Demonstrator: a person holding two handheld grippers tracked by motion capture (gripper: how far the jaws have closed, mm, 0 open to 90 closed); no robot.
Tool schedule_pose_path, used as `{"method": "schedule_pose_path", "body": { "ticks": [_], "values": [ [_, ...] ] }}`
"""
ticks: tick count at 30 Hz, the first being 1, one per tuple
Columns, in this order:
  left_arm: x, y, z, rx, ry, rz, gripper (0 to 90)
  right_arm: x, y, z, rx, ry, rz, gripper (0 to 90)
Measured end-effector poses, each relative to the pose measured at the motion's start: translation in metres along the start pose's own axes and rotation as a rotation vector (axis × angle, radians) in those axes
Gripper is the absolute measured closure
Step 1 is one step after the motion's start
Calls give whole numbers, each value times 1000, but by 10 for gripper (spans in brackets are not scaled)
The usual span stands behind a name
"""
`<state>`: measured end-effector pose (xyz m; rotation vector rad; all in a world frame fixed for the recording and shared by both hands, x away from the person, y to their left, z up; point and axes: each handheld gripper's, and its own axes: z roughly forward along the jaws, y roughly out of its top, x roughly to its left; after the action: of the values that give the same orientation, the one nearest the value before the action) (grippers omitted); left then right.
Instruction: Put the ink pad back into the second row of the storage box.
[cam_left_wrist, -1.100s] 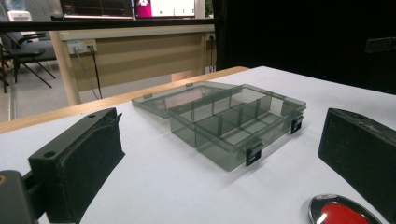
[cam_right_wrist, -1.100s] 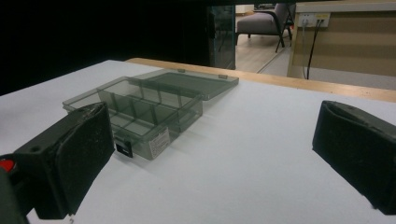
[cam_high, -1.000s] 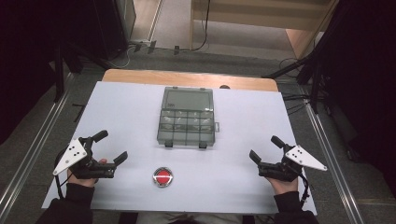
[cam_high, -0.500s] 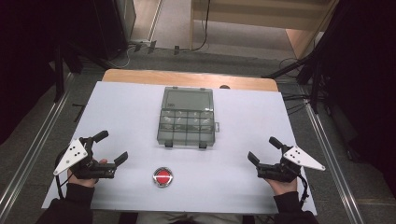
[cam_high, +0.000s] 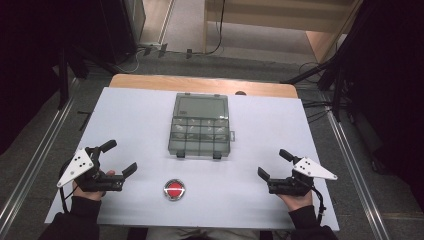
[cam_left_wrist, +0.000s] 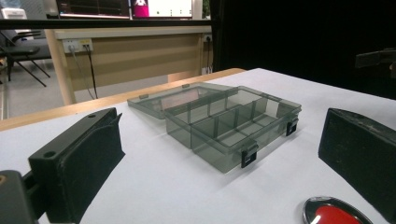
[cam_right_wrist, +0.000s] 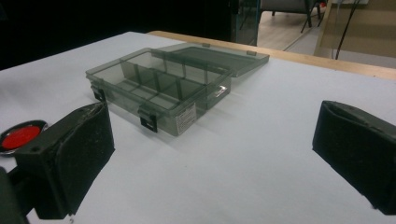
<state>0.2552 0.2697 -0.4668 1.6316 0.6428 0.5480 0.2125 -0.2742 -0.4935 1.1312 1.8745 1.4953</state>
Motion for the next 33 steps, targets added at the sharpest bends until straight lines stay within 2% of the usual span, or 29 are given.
{"method": "schedule_pose_path", "body": {
  "ticks": [21,33],
  "values": [
    [0,0,0,-1,-7,-3,0,16,-1,21,103,69,-41,0],
    [0,0,0,2,-10,-3,0,25,2,29,121,94,-50,0]
  ]
}}
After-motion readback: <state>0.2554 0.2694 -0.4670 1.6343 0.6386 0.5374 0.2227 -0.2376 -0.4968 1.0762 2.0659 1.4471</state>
